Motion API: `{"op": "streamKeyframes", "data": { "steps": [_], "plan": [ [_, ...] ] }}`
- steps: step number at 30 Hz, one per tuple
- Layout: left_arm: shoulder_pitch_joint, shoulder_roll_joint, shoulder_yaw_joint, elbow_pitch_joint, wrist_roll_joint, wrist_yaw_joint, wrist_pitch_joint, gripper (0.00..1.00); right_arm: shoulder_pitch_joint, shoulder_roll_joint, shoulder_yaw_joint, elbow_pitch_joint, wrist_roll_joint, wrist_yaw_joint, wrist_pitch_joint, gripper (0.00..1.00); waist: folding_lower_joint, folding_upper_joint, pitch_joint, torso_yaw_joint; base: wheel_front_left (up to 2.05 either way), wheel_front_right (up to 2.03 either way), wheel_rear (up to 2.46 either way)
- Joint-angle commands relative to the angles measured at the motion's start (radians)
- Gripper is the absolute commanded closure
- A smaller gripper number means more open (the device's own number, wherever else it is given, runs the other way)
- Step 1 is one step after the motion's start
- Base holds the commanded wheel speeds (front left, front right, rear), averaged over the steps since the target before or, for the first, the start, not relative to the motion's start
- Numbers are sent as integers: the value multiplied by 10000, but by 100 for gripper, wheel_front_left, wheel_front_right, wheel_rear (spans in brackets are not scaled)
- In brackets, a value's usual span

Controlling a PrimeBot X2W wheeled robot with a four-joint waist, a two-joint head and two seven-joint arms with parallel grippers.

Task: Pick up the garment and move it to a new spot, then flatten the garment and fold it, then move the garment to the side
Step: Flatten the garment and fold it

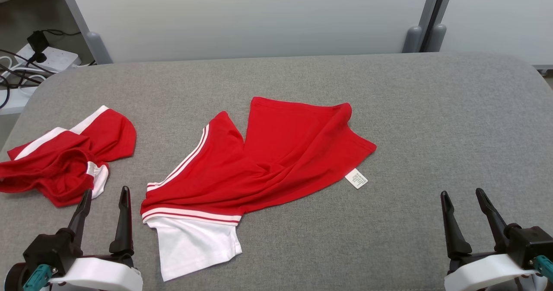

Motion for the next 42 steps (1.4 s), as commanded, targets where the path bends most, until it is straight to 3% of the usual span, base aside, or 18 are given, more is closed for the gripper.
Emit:
{"op": "streamKeyframes", "data": {
  "steps": [1,11,17,27,42],
  "plan": [
    [-349,327,396,-186,-23,-28,40,0,-149,-60,236,-322,-56,40,32,0,0,0,13,10,0,0,0],
    [-537,287,193,-151,-51,-76,236,0,-241,-67,209,-354,20,40,103,0,0,0,143,175,0,0,0],
    [-852,7,-338,-213,-392,-419,1002,0,-762,-658,247,-43,74,40,180,0,0,0,469,663,0,0,0],
    [-1521,-635,-1527,758,-1028,-1348,2406,0,-3119,-2235,1470,2337,700,40,635,0,0,0,1466,1677,0,0,0],
    [-2272,-1224,-1875,2706,-1718,-2252,2814,0,-5810,-3107,3550,5222,1680,40,1098,0,0,0,2453,2003,0,0,0]
  ]
}}
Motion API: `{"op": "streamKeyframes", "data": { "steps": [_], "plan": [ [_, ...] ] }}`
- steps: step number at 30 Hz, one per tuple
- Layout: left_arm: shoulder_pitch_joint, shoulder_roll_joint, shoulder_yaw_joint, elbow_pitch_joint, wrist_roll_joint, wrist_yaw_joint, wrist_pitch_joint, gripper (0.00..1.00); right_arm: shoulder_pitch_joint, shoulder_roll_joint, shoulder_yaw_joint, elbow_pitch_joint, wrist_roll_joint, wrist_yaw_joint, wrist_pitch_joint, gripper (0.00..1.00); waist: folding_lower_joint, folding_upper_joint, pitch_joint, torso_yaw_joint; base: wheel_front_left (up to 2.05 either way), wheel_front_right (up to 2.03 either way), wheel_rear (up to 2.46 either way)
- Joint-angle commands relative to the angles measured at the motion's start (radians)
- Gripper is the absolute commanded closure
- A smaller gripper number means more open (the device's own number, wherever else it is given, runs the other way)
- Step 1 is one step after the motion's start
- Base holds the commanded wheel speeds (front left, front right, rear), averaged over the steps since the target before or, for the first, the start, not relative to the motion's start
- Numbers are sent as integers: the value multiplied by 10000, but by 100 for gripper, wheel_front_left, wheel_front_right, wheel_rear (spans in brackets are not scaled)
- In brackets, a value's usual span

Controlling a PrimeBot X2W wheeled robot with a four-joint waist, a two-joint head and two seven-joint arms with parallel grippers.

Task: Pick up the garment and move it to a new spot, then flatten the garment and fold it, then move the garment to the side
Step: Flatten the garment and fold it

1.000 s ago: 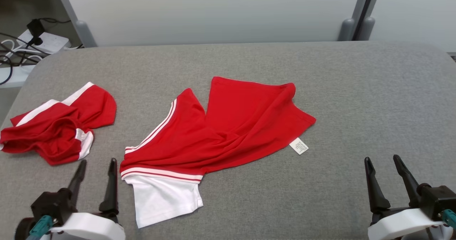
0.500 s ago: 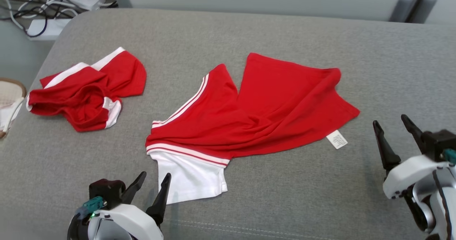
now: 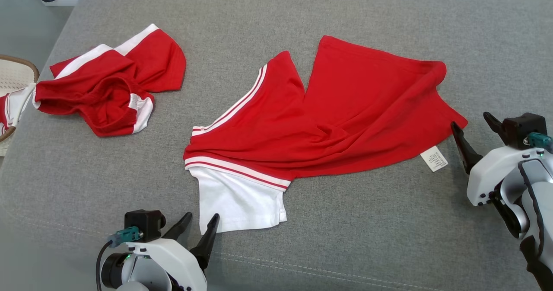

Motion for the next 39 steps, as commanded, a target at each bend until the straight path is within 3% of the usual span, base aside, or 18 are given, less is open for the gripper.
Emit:
{"op": "streamKeyframes", "data": {
  "steps": [1,14,15,16,17,18,19,25,31,36,39],
  "plan": [
    [-422,191,312,-92,-92,-104,5,0,-199,-161,266,-32,90,39,1,0,0,0,91,14,0,0,0],
    [-786,-75,59,843,-463,-584,428,0,-1308,-187,1732,1394,976,39,409,0,0,0,419,31,0,0,0],
    [-804,-91,43,907,-510,-630,485,0,-1356,-189,1828,1436,1048,39,398,46,0,0,428,13,0,0,0],
    [-807,-106,6,969,-557,-679,574,21,-1378,-191,1917,1512,1124,39,438,74,0,0,434,-7,0,0,0],
    [-822,-102,-41,1007,-563,-726,637,64,-1394,-193,1998,1577,1216,39,473,100,0,0,441,-24,0,0,0],
    [-822,-102,-41,1007,-563,-726,637,64,-1394,-193,1998,1577,1216,39,473,100,0,0,441,-24,0,0,0],
    [-828,-115,-53,1023,-592,-765,651,100,-1413,-214,2072,1616,1288,39,448,100,0,0,445,-36,0,0,0],
    [-554,-19,-17,517,-784,-912,614,100,-1043,-436,1987,1660,1921,39,4,100,0,0,382,-39,0,0,0],
    [323,826,88,-1455,-908,-830,950,100,436,-879,1064,870,2763,39,-776,100,0,0,354,-66,0,0,0],
    [1565,2004,472,-3918,-1107,-252,1535,100,2619,-1182,162,-1029,3071,39,-566,100,0,0,525,-579,0,0,0],
    [2391,2736,890,-5493,-1428,94,1875,100,4475,-1145,-836,-3016,3652,39,98,100,0,0,657,-975,0,0,0]
  ]
}}
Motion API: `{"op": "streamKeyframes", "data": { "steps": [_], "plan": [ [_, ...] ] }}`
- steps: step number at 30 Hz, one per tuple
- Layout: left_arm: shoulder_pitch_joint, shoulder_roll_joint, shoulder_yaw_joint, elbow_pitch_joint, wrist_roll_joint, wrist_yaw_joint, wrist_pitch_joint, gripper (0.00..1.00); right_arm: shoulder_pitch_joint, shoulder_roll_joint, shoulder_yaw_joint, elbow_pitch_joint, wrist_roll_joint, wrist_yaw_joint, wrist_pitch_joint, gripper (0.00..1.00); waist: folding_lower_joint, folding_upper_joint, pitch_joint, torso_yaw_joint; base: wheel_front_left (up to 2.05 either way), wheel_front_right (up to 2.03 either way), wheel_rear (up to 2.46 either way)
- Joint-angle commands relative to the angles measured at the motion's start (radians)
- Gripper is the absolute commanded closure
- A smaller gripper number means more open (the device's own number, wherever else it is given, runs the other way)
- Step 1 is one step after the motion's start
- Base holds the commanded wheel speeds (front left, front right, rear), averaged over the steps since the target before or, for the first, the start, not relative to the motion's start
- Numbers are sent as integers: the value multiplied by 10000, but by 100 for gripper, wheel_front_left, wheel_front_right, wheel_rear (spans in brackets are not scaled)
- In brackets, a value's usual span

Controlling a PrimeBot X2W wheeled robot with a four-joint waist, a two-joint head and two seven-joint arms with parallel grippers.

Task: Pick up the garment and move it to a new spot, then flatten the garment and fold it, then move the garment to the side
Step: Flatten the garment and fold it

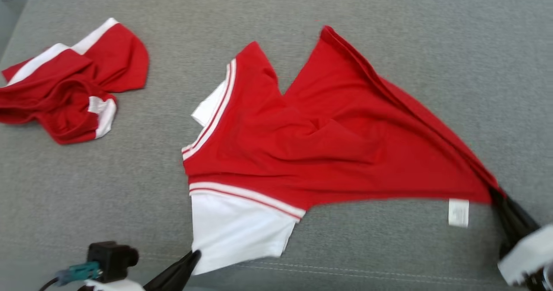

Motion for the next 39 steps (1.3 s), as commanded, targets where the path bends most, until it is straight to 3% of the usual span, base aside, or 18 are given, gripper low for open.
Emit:
{"op": "streamKeyframes", "data": {
  "steps": [1,5,8,9,11,14,16,19,23,24,26,29,30,34,39],
  "plan": [
    [123,572,682,-865,-240,195,59,100,1328,-173,-268,-906,395,-4,543,100,0,0,188,-437,0,0,0],
    [9,1477,1325,-2463,-901,-49,716,100,2459,91,-1321,-3771,1584,-4,2347,100,0,0,460,-990,0,0,0],
    [-1726,1871,1562,-2282,-2258,-617,2215,100,895,552,-1734,-4304,2636,-4,3956,100,0,0,549,-1136,0,0,0],
    [-2614,1845,1661,-1861,-3265,-687,3072,100,-206,939,-1907,-3902,3219,-4,4595,100,0,0,600,-1208,0,0,0],
    [-5105,1674,2517,-318,-4677,-217,4003,100,-3127,2321,-3014,-1545,4531,-4,5588,100,0,0,616,-1491,0,0,0],
    [-9233,1428,2913,2570,-4049,437,3838,100,-7999,2670,-3590,1417,2329,-4,4531,100,0,0,317,-1638,0,0,0],
    [-11670,741,3131,4394,-3379,696,2642,100,-10475,3036,-4015,2717,1403,-4,3291,100,0,0,-7,-1613,0,0,0],
    [-14186,346,2576,6235,-1937,294,1241,100,-12768,3262,-4344,4271,587,-4,2059,100,0,0,-396,-1583,0,0,0],
    [-16051,83,1852,6990,-662,-724,-44,100,-13866,2766,-3247,5347,-804,-4,2605,100,0,0,155,-1377,0,0,0],
    [-16051,83,1852,6990,-662,-724,-44,100,-13866,2766,-3247,5347,-804,-4,2605,100,0,0,155,-1377,0,0,0],
    [-15999,21,1563,7033,-316,-1263,-607,100,-13512,2535,-2649,5179,-844,-4,2792,100,0,0,471,-1257,0,0,0],
    [-14788,-129,1497,6602,-177,-1497,-1711,100,-12129,2196,-1935,4549,-190,-4,3048,100,0,0,974,-1112,0,0,0],
    [-13203,-330,1502,6226,-269,-1411,-2427,100,-10790,1978,-1593,3951,459,-4,2985,100,0,0,1185,-967,0,0,0],
    [-9722,-648,1424,5770,-120,-742,-3915,100,-8322,1996,-1204,3168,1779,-4,2691,100,0,0,1530,-916,0,0,0],
    [-6688,-1112,842,4749,144,-262,-4514,100,-5976,1776,-642,2569,2593,-4,2073,100,0,0,1426,-771,0,0,0]
  ]
}}
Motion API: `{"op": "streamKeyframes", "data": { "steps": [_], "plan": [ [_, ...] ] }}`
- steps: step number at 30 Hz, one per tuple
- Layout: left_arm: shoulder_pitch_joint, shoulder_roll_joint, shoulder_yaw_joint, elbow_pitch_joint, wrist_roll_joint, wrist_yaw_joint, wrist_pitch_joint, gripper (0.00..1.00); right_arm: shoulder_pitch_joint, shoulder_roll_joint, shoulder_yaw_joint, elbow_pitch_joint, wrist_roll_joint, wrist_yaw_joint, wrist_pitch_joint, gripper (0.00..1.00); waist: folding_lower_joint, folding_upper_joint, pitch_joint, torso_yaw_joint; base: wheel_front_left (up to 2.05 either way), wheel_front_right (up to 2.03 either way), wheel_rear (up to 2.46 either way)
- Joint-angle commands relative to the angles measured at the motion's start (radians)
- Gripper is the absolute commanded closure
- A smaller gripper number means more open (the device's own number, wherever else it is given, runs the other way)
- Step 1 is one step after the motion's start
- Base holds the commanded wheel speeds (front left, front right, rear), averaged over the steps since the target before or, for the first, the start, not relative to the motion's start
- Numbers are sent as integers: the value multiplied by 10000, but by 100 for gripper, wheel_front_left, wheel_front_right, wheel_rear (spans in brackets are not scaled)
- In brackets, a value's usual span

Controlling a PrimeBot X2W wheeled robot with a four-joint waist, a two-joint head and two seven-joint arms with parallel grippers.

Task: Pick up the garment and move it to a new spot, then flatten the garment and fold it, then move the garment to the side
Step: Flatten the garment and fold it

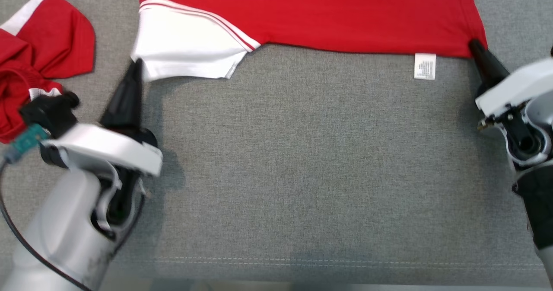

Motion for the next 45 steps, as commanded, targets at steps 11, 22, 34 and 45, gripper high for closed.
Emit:
{"op": "streamKeyframes", "data": {
  "steps": [11,22,34,45],
  "plan": [
    [3099,1306,-392,-3723,710,1901,841,100,3001,-1129,698,-1814,-354,4,-1202,100,-1,0,-813,-74,0,0,0],
    [4754,2125,-465,-6063,460,2904,1877,100,5135,-1036,-616,-3675,-1534,4,-888,100,-1,0,-1590,340,0,0,0],
    [5481,1535,-1125,-5109,-234,2872,2391,100,6874,279,-2149,-4403,-3235,4,155,100,-1,0,-2116,406,0,0,0],
    [4777,1128,-1227,-3067,-839,1893,2612,0,6714,738,-2487,-4175,-3960,4,367,0,-1,0,-2350,361,0,0,0]
  ]
}}
